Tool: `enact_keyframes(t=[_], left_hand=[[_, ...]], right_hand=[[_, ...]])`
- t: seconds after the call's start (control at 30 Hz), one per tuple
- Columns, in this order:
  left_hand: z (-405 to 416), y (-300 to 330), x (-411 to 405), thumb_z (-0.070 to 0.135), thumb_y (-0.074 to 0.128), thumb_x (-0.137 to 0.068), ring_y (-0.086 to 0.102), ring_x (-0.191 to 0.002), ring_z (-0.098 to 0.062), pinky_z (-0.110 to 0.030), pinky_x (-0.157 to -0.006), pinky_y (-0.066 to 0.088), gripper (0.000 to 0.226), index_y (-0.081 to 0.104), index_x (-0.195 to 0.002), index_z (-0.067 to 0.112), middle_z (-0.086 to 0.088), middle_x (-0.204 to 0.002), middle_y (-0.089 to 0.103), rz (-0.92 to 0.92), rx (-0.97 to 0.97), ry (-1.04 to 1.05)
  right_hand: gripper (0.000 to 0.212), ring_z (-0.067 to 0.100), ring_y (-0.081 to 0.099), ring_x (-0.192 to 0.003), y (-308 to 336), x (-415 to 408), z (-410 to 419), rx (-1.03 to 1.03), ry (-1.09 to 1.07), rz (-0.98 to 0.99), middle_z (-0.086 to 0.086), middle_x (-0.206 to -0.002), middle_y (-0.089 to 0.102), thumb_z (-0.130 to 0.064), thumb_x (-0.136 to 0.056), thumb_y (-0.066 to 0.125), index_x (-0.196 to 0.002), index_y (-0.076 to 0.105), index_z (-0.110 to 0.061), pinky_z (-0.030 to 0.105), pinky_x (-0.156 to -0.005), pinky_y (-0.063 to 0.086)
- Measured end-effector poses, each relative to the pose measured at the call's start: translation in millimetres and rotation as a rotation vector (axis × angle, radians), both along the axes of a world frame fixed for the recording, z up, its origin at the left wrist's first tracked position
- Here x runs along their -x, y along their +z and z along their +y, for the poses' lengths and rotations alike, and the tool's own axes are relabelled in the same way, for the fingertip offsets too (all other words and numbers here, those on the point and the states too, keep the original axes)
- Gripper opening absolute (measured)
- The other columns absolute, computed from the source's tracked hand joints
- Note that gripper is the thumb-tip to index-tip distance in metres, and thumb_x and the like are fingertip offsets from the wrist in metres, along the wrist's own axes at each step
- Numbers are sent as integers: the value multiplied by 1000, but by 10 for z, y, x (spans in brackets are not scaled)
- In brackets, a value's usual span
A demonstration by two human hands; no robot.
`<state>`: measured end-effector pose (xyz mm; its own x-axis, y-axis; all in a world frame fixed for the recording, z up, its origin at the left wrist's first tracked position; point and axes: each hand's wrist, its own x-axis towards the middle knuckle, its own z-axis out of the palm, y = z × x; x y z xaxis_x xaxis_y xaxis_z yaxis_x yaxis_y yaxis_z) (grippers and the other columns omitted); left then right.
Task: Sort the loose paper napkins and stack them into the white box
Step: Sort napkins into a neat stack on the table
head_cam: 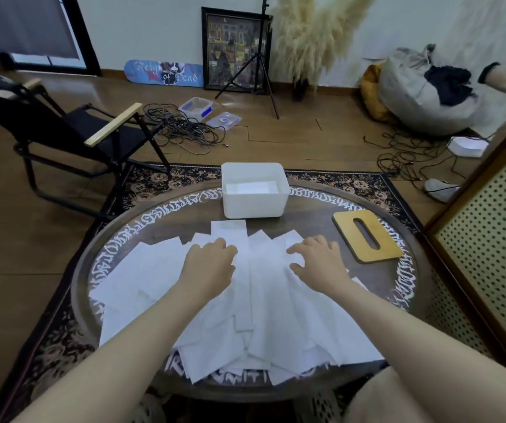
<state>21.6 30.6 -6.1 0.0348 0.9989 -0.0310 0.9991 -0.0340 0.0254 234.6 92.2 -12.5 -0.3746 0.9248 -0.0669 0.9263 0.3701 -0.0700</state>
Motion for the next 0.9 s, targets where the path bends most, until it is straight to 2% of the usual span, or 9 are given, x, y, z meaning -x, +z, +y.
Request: enact_keyframes(t=[0.17, 0.3, 0.4, 0.53, 0.63, 0.77, 0.9], left_hand=[[-300, -79, -114, 28, 44, -98, 57, -107, -26, -31, -75, 28, 32, 52, -127, 17, -3, -123, 52, -15, -11, -15], [-459, -108, -196, 28, 43, -99, 57, -107, -24, -31, -74, 27, 31, 53, -126, 17, -2, -122, 53, -16, -6, -18], [-554, -149, -284, 30, 41, -99, 56, -107, -22, -32, -78, 32, 32, 51, -127, 18, -1, -121, 53, -31, 16, -28], [-640, -244, -456, 32, 43, -99, 56, -112, -21, -33, -89, 40, 36, 48, -133, 22, 0, -125, 54, -179, 120, -11], [-652, -335, -563, 31, 47, -97, 56, -110, -22, -32, -86, 44, 36, 50, -131, 21, -1, -124, 53, -291, 195, 37], [-594, -403, -666, 32, 50, -95, 57, -105, -24, -31, -80, 43, 34, 52, -125, 17, -3, -121, 52, -355, 187, 121], [-507, -419, -743, 37, 60, -87, 58, -99, -20, -30, -76, 43, 35, 50, -116, 20, 2, -109, 57, -626, 238, 304]], right_hand=[[39, 20, 36, -129, -75, -123, -303, 35, 8, -40, -3, -132, 51, -39, -96, 48, -134, 49, -34, 37, -100, 27], [40, 20, 36, -127, -78, -133, -465, 45, 37, -20, -2, -130, 52, -39, -95, 49, -134, 49, -32, 36, -98, 28], [43, 20, 36, -128, -96, -148, -571, 67, 42, -20, -2, -131, 51, -40, -93, 51, -135, 47, -31, 36, -98, 28], [59, 21, 35, -129, -166, -212, -676, 167, -12, -9, 0, -132, 47, -45, -87, 61, -139, 41, -27, 36, -98, 31], [68, 22, 37, -126, -222, -271, -721, 263, -57, 34, 3, -132, 42, -43, -83, 67, -140, 36, -22, 35, -94, 39], [63, 21, 39, -122, -271, -326, -748, 285, -50, 48, 3, -129, 41, -38, -82, 68, -135, 39, -20, 32, -89, 41], [60, 20, 39, -120, -303, -348, -748, 306, -38, 65, 2, -126, 44, -37, -82, 68, -133, 40, -21, 31, -89, 41]])
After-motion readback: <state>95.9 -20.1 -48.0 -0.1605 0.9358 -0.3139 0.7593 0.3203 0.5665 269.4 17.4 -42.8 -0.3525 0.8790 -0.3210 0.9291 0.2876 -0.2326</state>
